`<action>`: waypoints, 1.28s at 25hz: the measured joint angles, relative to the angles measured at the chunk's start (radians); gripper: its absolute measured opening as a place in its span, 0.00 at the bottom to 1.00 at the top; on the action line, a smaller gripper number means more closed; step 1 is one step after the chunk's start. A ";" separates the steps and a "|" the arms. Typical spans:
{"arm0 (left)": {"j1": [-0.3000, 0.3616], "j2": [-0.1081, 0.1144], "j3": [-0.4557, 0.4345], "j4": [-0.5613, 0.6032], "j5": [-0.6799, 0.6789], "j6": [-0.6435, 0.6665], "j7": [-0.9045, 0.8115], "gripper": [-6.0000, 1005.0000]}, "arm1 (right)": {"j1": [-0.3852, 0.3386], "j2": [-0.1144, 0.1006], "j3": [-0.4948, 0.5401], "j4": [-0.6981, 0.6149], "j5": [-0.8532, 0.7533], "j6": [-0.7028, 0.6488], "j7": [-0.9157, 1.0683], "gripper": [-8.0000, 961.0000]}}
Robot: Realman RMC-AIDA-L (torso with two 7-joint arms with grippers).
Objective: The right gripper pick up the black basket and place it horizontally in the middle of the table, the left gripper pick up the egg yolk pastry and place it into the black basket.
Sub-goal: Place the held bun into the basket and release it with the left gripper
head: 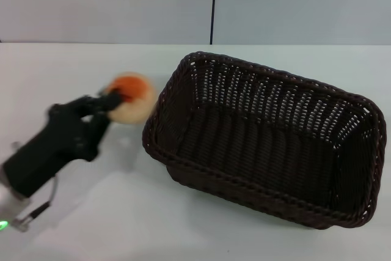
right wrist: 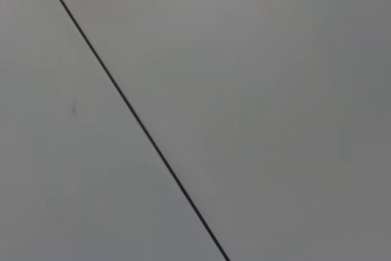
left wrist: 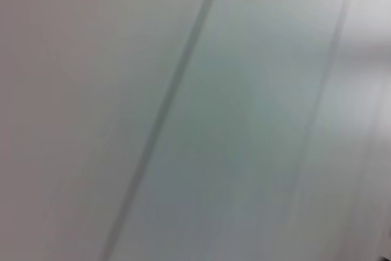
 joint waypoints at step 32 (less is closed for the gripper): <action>-0.032 0.003 0.195 0.021 -0.008 -0.142 0.132 0.05 | 0.044 0.000 -0.026 0.037 -0.038 0.001 0.000 0.35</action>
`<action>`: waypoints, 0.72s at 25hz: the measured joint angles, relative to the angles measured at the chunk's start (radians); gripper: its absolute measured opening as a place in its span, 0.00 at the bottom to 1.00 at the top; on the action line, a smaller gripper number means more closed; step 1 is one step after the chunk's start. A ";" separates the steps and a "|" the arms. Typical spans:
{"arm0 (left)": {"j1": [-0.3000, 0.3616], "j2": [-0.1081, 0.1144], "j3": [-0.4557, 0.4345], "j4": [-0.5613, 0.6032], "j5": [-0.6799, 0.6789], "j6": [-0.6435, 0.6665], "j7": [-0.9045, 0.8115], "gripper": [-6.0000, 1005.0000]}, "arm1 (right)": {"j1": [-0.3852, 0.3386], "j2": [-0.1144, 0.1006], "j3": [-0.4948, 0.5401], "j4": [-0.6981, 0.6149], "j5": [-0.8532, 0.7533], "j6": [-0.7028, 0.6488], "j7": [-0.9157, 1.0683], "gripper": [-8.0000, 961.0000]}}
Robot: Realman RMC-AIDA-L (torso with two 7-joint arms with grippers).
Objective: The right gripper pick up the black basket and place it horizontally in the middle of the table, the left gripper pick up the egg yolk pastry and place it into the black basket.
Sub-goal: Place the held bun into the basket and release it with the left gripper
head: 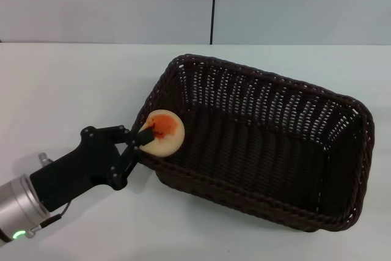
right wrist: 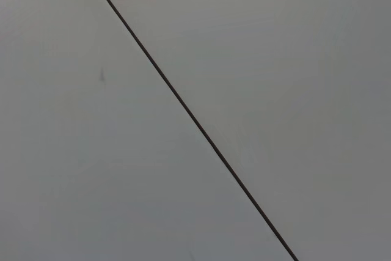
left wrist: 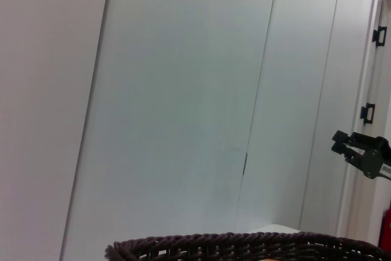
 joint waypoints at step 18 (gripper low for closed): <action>0.052 -0.001 -0.054 0.039 -0.004 0.055 0.003 0.20 | 0.008 0.000 0.000 0.006 -0.012 0.000 0.000 0.35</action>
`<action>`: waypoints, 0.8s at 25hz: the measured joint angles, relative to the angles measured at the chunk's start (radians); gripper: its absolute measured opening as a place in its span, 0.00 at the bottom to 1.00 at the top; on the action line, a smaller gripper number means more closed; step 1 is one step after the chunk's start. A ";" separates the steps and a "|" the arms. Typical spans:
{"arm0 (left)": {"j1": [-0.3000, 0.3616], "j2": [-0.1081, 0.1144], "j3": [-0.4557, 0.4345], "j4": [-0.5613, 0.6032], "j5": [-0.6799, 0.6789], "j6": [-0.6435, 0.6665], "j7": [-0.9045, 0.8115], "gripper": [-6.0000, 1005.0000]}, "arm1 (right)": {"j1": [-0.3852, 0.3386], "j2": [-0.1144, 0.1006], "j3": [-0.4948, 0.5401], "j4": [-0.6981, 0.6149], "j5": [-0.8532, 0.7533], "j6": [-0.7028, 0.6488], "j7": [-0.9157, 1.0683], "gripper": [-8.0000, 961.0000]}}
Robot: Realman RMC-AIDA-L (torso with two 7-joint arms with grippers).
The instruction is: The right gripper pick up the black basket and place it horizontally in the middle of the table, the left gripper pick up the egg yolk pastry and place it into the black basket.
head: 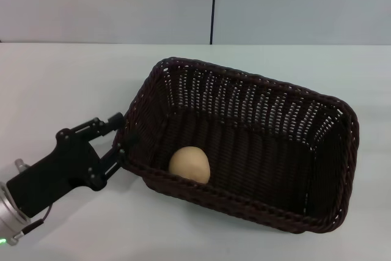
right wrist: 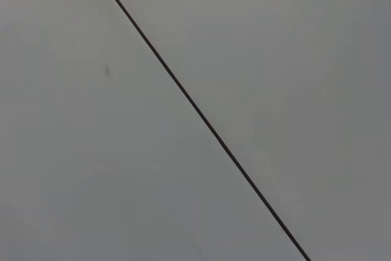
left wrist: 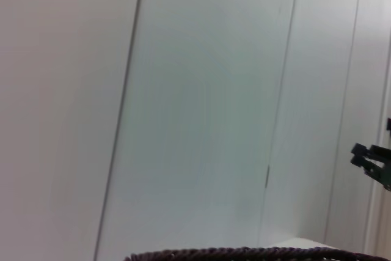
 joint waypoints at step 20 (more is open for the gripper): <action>0.083 0.000 -0.662 -0.073 -0.009 0.062 0.090 0.74 | -0.002 -0.001 0.060 0.002 0.013 0.006 0.004 0.35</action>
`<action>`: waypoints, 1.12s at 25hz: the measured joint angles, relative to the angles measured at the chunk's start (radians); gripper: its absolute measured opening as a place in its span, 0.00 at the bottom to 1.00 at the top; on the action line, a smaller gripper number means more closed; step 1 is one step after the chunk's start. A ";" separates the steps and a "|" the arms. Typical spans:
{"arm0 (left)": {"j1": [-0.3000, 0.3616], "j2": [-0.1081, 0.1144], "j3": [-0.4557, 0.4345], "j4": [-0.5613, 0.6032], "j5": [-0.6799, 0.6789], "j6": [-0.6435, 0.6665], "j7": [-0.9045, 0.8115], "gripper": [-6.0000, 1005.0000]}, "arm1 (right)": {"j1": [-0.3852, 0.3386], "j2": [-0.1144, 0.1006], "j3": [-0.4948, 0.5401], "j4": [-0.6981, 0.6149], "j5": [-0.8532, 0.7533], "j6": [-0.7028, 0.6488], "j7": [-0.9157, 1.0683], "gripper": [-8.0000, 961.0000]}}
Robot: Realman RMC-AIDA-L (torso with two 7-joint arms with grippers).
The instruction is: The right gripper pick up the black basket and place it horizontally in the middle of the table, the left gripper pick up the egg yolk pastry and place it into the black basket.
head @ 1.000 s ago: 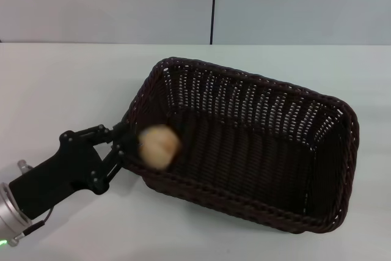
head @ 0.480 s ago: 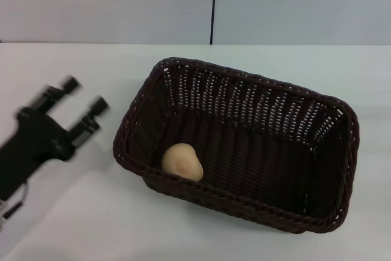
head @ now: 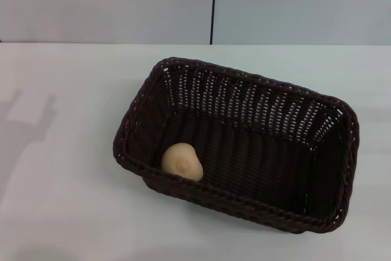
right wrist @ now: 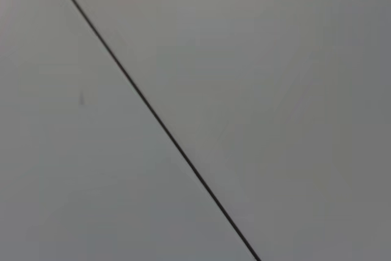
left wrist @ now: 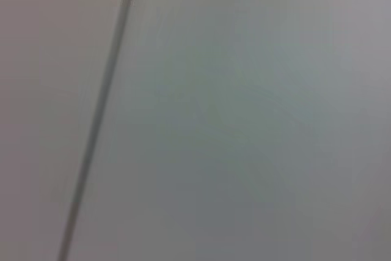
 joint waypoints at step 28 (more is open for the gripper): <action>0.014 -0.003 -0.099 -0.030 -0.003 -0.005 -0.010 0.64 | 0.000 -0.002 0.029 -0.004 0.000 0.005 -0.003 0.35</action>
